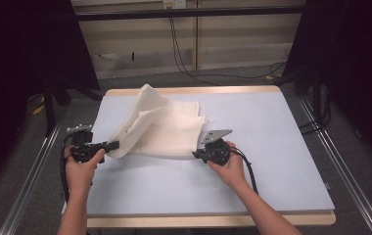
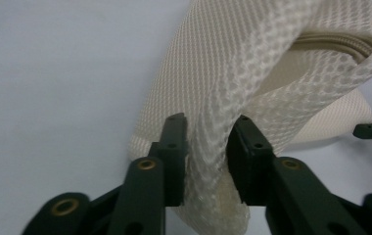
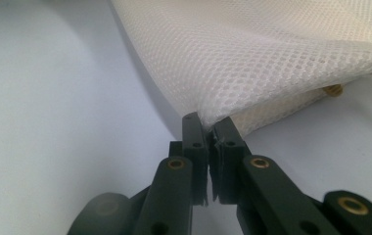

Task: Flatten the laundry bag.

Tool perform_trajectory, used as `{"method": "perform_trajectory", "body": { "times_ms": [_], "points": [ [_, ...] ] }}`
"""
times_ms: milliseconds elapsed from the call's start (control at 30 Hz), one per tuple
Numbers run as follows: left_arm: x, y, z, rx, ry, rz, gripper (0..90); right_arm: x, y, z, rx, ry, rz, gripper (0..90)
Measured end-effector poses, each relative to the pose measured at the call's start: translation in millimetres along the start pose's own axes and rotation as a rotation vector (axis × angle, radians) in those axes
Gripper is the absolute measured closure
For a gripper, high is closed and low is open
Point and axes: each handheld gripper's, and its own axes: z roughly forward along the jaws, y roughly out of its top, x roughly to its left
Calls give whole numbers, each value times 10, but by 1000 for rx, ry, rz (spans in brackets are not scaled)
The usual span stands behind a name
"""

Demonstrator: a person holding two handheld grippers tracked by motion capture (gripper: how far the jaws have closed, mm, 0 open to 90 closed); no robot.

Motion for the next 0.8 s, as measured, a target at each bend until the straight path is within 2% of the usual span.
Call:
{"method": "perform_trajectory", "body": {
  "times_ms": [67,100,167,200,300,400,500,600,700,733,800],
  "points": [
    [28,3,-25,-5,15,3,641,-3,-1,1,2,-1,1,860],
    [65,-1,-48,-18,33,-2,580,0,1,-2,0,1,2,860],
    [92,-9,-57,-40,46,-31,509,11,0,-10,7,-2,0,860],
    [92,-9,-57,-40,46,-31,516,11,0,-10,7,-2,0,860],
    [65,-21,-2,13,27,11,534,0,-22,-11,6,-4,2,860],
    [58,-24,39,13,45,13,537,-31,-27,-45,4,-23,7,860],
    [71,-25,30,4,42,9,570,-67,-32,-86,3,-36,11,860],
    [108,-32,12,-13,53,4,629,-168,-77,-169,8,-69,27,860],
    [126,-46,34,-12,56,-6,678,-220,-102,-207,15,-76,35,860],
    [138,-54,41,-3,69,6,694,-259,-125,-244,13,-97,38,859],
    [164,-75,64,13,84,9,694,-295,-150,-274,13,-107,45,859]
  ]
}}
